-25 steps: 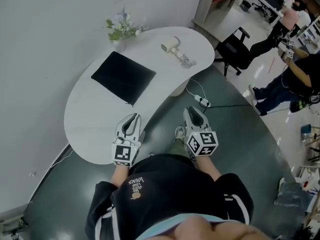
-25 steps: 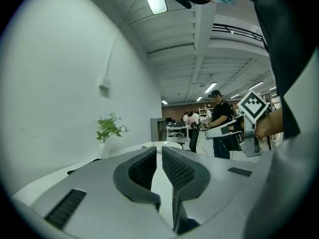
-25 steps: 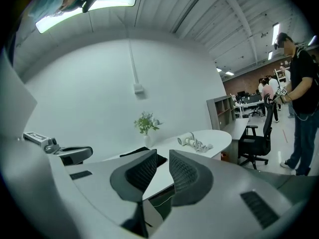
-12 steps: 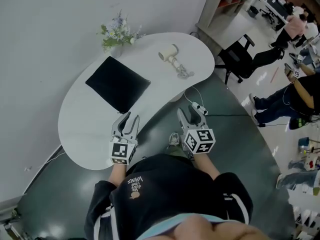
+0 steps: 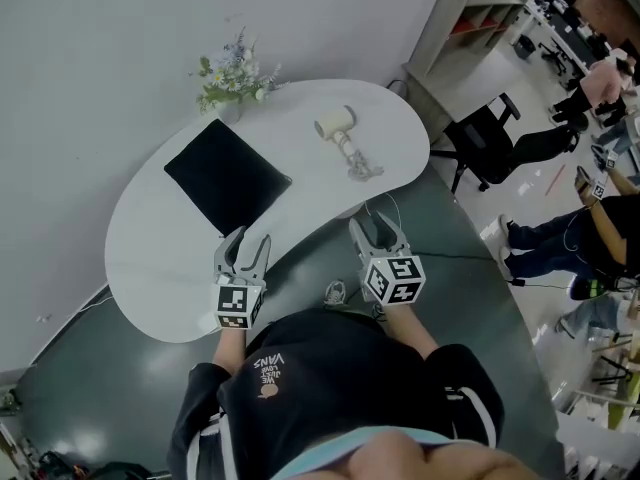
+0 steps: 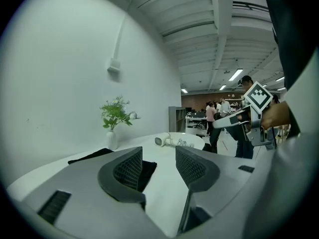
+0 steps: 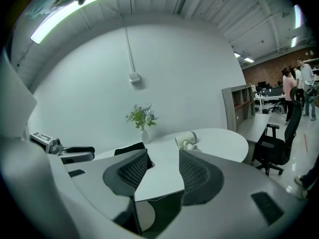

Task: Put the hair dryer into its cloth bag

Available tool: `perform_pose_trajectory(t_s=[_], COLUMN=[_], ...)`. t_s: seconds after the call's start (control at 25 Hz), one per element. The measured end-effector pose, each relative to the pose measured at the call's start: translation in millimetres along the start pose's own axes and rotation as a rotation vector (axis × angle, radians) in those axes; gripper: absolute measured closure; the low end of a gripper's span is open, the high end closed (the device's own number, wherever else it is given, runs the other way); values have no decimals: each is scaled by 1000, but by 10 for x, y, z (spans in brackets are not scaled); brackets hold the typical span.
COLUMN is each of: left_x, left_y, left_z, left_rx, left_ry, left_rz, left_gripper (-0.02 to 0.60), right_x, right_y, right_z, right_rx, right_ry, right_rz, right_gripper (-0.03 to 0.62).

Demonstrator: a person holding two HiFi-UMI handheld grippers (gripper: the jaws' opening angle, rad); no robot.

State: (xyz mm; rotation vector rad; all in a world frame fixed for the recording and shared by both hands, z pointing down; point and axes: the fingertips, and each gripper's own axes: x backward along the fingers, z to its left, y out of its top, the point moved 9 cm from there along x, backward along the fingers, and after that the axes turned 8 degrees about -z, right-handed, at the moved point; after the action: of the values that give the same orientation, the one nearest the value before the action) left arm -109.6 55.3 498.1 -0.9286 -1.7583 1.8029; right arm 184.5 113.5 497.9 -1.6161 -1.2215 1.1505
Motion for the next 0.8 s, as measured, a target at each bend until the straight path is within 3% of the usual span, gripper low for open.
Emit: perform_pose_trajectory(t_s=[0.4,0.8], left_x=[-301,-529], left_y=[-97,-121], left_z=[-231,-96], left_rx=[25,26], left_ry=[138,162], left_rz=[35,89], left_gripper=[370,370], right_x=[-378,-1027], right_y=[109,50], right_z=[-578,-843], right_rx=[67,103], right_ry=[97,90], right_rz=[73,153], right_gripper=[399,385])
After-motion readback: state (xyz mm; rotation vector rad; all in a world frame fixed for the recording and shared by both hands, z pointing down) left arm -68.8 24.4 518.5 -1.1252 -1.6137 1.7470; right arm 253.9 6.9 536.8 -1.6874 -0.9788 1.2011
